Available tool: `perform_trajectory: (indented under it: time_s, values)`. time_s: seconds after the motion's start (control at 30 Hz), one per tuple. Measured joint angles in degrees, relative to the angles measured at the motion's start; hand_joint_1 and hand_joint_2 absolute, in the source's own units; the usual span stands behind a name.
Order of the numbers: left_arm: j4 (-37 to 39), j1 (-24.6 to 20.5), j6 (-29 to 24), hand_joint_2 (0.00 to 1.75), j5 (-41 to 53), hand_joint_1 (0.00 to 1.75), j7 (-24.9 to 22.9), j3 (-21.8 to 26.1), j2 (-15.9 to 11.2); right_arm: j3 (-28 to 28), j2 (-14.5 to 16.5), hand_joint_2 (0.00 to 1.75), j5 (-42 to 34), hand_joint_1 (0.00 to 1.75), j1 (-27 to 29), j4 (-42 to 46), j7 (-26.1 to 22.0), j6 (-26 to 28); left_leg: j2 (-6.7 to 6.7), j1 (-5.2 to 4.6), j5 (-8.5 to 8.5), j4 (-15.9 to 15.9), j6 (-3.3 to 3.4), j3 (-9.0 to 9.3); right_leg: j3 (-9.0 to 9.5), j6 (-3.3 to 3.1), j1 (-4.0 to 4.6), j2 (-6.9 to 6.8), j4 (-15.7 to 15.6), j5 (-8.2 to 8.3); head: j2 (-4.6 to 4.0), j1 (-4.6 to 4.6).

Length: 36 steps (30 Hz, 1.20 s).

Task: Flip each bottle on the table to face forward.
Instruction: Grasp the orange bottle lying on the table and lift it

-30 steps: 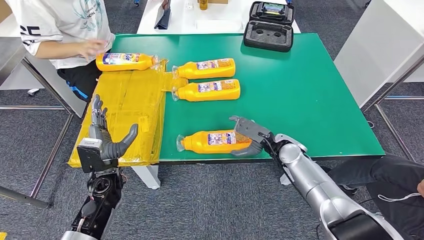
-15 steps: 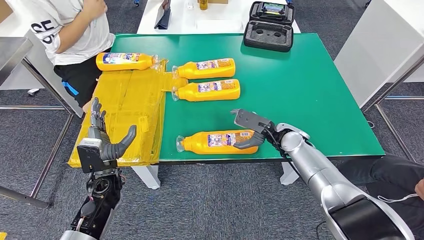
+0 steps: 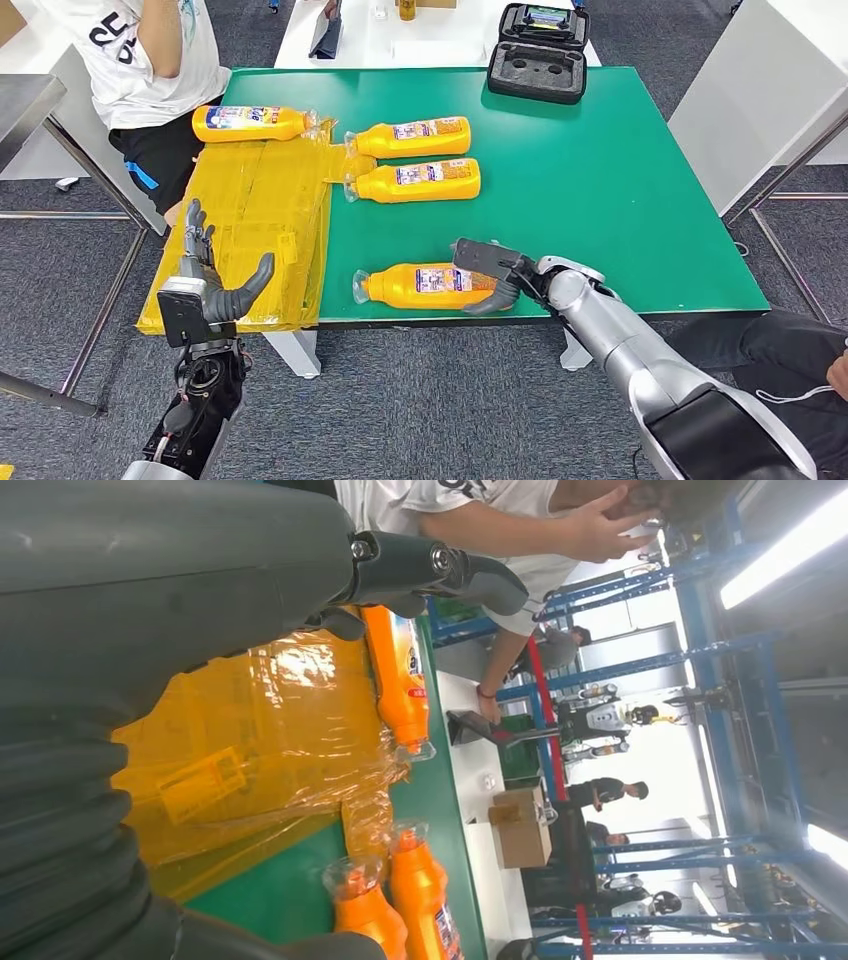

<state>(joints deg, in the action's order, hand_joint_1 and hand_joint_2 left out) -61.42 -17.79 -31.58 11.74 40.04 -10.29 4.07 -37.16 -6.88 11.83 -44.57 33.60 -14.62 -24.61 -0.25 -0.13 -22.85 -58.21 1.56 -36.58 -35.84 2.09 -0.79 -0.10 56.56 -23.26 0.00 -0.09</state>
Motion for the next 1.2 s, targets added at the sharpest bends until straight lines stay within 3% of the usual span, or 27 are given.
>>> perform_trajectory:
  time_s: [0.87,1.2]
  values:
    - [0.69,0.35,0.66,1.75,-0.25,0.00,0.00,-0.07,0.01,-1.78,1.43,1.75,1.46,0.00,-2.12,-3.89,1.83,0.69,0.00,0.00,0.00,0.00,0.00,0.00,0.00,0.00,0.00,0.00,0.00,0.00,0.00,0.00]
    - [2.55,-0.59,1.63,1.75,-0.25,0.00,0.00,-0.17,0.01,-5.86,1.16,1.75,8.60,0.00,-2.06,-5.94,5.25,5.48,0.01,0.00,0.00,0.00,0.00,0.00,-0.03,0.00,0.00,0.01,0.00,0.00,0.00,0.00]
